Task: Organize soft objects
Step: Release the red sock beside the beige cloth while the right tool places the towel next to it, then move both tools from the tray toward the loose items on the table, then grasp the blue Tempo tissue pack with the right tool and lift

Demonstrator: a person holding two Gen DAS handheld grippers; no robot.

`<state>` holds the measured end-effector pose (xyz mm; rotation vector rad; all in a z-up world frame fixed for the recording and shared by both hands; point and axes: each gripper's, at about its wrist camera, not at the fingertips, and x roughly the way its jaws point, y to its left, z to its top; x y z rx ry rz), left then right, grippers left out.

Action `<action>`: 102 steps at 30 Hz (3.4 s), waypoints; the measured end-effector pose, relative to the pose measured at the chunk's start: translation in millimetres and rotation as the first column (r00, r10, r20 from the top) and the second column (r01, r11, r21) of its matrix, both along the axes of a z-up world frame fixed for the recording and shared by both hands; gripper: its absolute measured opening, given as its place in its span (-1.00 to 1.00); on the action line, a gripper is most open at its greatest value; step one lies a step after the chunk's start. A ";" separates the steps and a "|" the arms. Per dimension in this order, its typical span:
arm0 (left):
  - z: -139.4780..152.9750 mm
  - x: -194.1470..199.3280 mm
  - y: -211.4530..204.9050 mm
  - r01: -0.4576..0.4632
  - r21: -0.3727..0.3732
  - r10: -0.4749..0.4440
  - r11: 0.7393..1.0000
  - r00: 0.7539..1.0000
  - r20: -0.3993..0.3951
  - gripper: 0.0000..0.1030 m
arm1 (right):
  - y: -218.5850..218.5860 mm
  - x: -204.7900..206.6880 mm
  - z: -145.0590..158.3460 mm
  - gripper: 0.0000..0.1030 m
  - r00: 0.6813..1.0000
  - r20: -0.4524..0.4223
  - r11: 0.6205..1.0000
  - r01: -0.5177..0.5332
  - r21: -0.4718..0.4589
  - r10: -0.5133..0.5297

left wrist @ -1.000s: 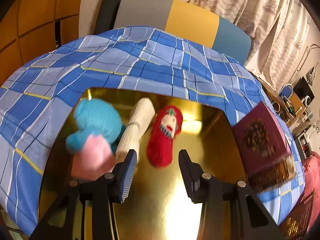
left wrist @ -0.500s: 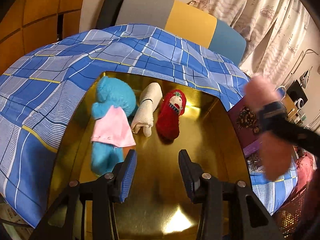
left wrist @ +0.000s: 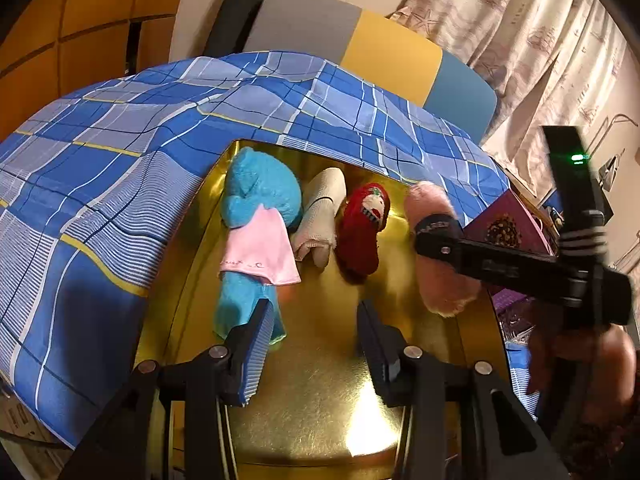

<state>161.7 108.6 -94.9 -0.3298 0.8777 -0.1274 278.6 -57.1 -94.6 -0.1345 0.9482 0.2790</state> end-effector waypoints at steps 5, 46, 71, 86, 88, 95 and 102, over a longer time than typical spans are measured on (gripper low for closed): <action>2.1 -1.0 2.5 -0.007 -0.010 0.007 1.000 1.000 0.005 -0.15 | 3.6 16.2 -10.2 -0.15 0.998 0.022 0.996 0.052 -0.078 -0.050; 10.8 -23.1 -60.1 0.164 -0.020 -0.163 0.986 0.986 0.030 -0.13 | -163.9 -168.7 69.3 0.22 0.934 0.239 0.946 0.204 0.251 -0.265; 18.4 -43.7 -153.8 0.372 0.057 -0.374 0.926 0.927 0.015 -0.13 | -356.0 -53.4 1.6 0.43 0.943 0.081 0.946 0.323 0.002 -0.322; 27.9 -41.6 -186.2 0.412 0.076 -0.413 0.908 0.911 -0.001 -0.13 | -345.5 -24.9 -25.6 0.08 0.984 0.004 0.983 0.180 -0.038 -0.180; 29.8 -41.4 -193.5 0.426 0.082 -0.428 0.901 0.904 0.001 -0.13 | -347.8 -32.1 -24.4 -0.18 0.986 0.004 0.985 0.167 -0.031 -0.167; 37.2 -42.8 -221.9 0.488 0.090 -0.491 0.868 0.871 0.012 -0.13 | -367.3 -63.9 -13.3 -0.40 0.988 0.003 0.987 0.152 0.041 -0.152; 39.6 -47.0 -238.3 0.512 0.103 -0.515 0.853 0.857 0.004 -0.13 | -353.3 -45.9 -2.8 0.49 0.993 0.079 0.994 0.096 -0.060 -0.092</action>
